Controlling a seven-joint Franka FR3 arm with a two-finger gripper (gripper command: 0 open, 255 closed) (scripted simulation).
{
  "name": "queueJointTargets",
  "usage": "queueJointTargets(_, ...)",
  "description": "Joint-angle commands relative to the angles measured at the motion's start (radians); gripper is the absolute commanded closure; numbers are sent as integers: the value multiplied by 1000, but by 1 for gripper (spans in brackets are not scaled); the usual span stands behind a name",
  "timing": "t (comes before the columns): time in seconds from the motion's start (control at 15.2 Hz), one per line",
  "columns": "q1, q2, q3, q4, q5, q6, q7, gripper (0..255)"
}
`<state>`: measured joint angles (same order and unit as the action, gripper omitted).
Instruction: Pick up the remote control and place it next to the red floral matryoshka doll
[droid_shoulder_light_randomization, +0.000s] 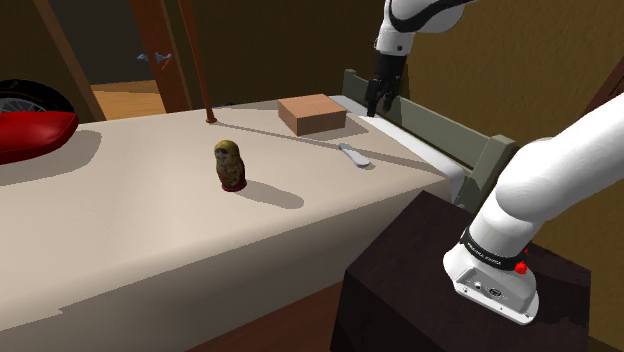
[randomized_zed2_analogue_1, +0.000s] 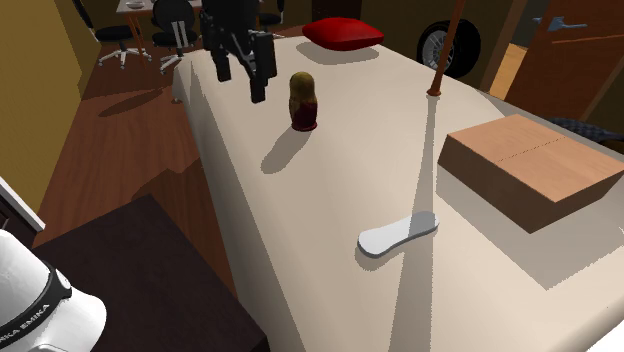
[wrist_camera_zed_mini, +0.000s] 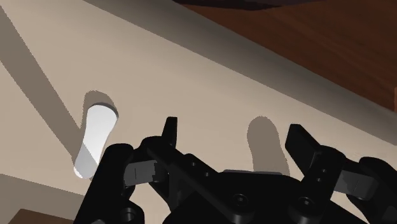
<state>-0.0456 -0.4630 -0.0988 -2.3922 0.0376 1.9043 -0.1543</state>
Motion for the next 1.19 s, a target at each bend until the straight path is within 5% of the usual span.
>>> queueJointTargets(0.0,-8,58,-12,-2,-6,62,-9,0)
queueJointTargets(1.12,-80,657,-101,253,50,411,-109,0)
